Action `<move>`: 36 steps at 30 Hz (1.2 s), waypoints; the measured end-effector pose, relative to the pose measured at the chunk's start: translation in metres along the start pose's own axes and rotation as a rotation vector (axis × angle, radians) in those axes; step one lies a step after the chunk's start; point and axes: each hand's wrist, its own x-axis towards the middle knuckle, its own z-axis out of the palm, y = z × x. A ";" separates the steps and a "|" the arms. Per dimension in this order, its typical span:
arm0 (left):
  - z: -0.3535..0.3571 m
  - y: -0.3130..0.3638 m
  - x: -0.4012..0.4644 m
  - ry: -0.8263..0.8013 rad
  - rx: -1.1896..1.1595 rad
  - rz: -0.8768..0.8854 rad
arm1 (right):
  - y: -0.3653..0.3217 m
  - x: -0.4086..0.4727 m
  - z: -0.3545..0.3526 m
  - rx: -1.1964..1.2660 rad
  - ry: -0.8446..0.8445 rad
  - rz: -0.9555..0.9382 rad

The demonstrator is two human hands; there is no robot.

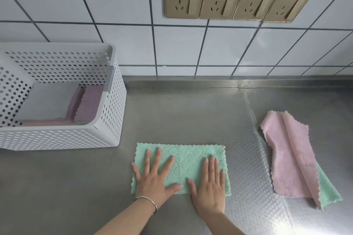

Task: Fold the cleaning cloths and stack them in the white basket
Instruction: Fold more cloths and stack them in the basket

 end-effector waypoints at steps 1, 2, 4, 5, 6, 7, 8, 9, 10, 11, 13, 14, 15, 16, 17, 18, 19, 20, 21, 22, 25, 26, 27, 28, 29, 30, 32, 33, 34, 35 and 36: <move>-0.002 0.000 0.000 -0.012 -0.004 -0.005 | 0.002 0.001 -0.001 0.027 0.010 0.029; -0.003 0.001 0.000 -0.014 -0.009 -0.007 | 0.006 0.000 -0.003 0.062 0.019 0.053; -0.008 0.003 0.002 0.005 -0.026 0.008 | 0.013 -0.001 -0.011 0.163 0.056 0.097; -0.009 0.003 0.004 0.009 -0.022 0.023 | 0.016 0.001 -0.015 0.222 0.109 0.134; -0.012 0.005 0.007 0.009 -0.010 0.062 | 0.019 0.004 -0.022 0.307 0.129 0.174; -0.015 0.007 0.010 0.022 0.017 0.115 | 0.021 0.007 -0.032 0.434 0.115 0.229; -0.018 0.010 0.014 0.001 0.062 0.180 | 0.024 0.011 -0.039 0.550 0.112 0.294; -0.022 0.012 0.019 -0.026 0.127 0.264 | 0.026 0.015 -0.045 0.636 0.110 0.371; -0.022 0.016 0.022 -0.034 0.179 0.343 | 0.029 0.019 -0.051 0.704 0.101 0.440; -0.024 0.017 0.024 -0.065 0.191 0.377 | 0.031 0.022 -0.054 0.747 0.075 0.497; -0.028 0.018 0.029 -0.093 0.196 0.387 | 0.036 0.027 -0.061 0.767 -0.011 0.555; -0.029 0.018 0.031 -0.107 0.207 0.380 | 0.038 0.028 -0.063 0.754 -0.055 0.566; -0.028 0.018 0.033 -0.120 0.207 0.373 | 0.040 0.029 -0.063 0.742 -0.107 0.581; -0.028 0.018 0.034 -0.125 0.200 0.375 | 0.040 0.029 -0.067 0.735 -0.147 0.587; -0.029 0.018 0.034 -0.136 0.201 0.376 | 0.041 0.029 -0.069 0.722 -0.180 0.589; -0.030 0.017 0.035 -0.148 0.205 0.377 | 0.041 0.029 -0.072 0.706 -0.213 0.592; -0.030 0.017 0.035 -0.155 0.207 0.379 | 0.041 0.027 -0.073 0.699 -0.236 0.593; -0.030 0.017 0.036 -0.162 0.206 0.376 | 0.042 0.027 -0.070 0.692 -0.246 0.584; -0.030 0.018 0.036 -0.165 0.201 0.371 | 0.041 0.025 -0.072 0.685 -0.243 0.568; -0.031 0.018 0.036 -0.165 0.200 0.367 | 0.041 0.023 -0.071 0.668 -0.214 0.543; -0.036 0.024 0.035 -0.176 0.177 0.352 | 0.032 0.014 -0.075 0.594 -0.106 0.437; -0.039 0.027 0.033 -0.181 0.134 0.334 | 0.028 0.012 -0.076 0.572 -0.060 0.380; -0.044 0.032 0.030 -0.171 0.065 0.308 | 0.023 0.009 -0.078 0.566 -0.006 0.324; -0.050 0.036 0.027 -0.137 -0.031 0.277 | 0.015 0.007 -0.080 0.556 0.050 0.260; -0.056 0.042 0.023 -0.079 -0.162 0.245 | 0.007 0.005 -0.082 0.533 0.091 0.200; -0.064 0.049 0.018 -0.008 -0.328 0.207 | -0.002 0.004 -0.083 0.511 0.127 0.149; -0.081 0.057 0.011 0.081 -0.677 0.095 | -0.022 0.000 -0.082 0.488 0.192 0.045; -0.088 0.059 0.009 0.083 -0.813 0.043 | -0.031 -0.001 -0.080 0.464 0.224 -0.019; -0.095 0.058 0.006 0.077 -0.887 0.002 | -0.041 -0.002 -0.078 0.430 0.238 -0.093; -0.099 0.056 0.005 0.082 -0.915 -0.033 | -0.049 -0.003 -0.077 0.382 0.253 -0.161; -0.102 0.051 0.005 0.085 -0.912 -0.084 | -0.057 -0.003 -0.076 0.331 0.273 -0.225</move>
